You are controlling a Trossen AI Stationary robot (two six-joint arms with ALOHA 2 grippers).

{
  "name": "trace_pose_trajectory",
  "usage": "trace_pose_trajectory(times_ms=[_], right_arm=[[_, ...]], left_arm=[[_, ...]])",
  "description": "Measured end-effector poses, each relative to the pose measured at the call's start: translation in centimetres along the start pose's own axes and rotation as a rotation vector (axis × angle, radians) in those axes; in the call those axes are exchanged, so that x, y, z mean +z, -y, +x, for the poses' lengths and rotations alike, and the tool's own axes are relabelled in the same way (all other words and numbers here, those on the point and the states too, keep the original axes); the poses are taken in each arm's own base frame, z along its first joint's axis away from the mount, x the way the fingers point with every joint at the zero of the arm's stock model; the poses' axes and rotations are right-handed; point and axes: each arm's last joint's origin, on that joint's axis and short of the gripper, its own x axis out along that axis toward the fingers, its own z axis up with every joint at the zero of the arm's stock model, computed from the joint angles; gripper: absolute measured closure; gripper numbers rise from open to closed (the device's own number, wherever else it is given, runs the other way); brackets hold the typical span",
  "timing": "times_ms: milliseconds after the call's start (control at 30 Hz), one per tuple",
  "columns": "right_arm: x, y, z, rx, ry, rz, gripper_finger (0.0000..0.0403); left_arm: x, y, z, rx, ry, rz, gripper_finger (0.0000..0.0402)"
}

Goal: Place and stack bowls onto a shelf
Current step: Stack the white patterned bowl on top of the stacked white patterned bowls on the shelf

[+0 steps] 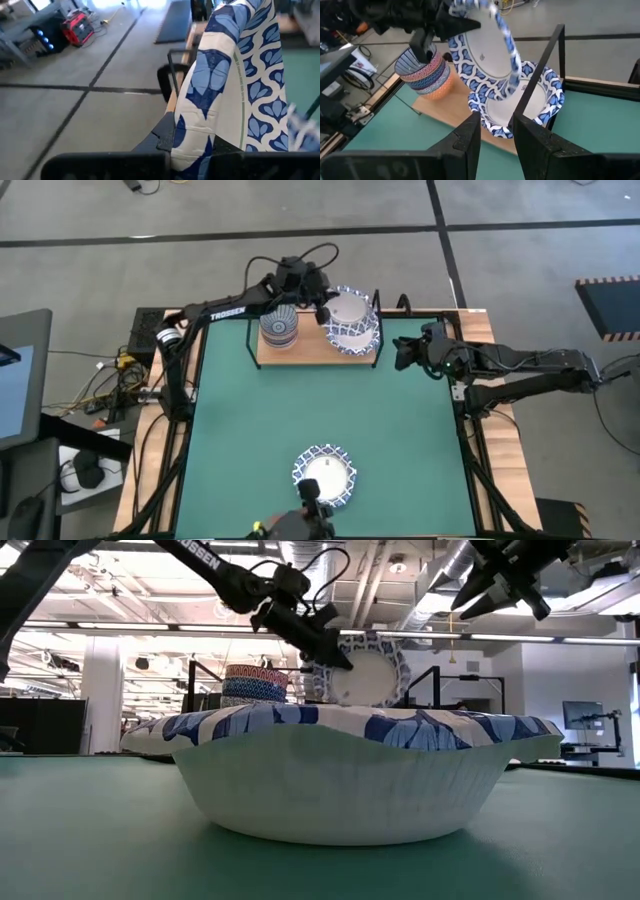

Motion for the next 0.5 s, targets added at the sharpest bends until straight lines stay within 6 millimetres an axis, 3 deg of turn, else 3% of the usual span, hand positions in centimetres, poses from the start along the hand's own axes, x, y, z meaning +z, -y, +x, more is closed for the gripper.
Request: trace_pose_trajectory(times_ms=[167,367,500], right_arm=[[0.21,0.23,0.21,-0.018,0.009,0.035,0.0265],[0.50,0.53,0.46,-0.040,0.022,0.073,0.0265],[0.66,0.69,0.60,-0.052,0.030,0.082,0.0265]], left_arm=[[-0.21,0.09,0.22,-0.017,0.002,0.158,0.0402],[-0.01,0.34,0.25,-0.053,0.025,0.003,0.0402],[-0.02,0.83,0.34,-0.054,0.007,0.036,0.0402]])
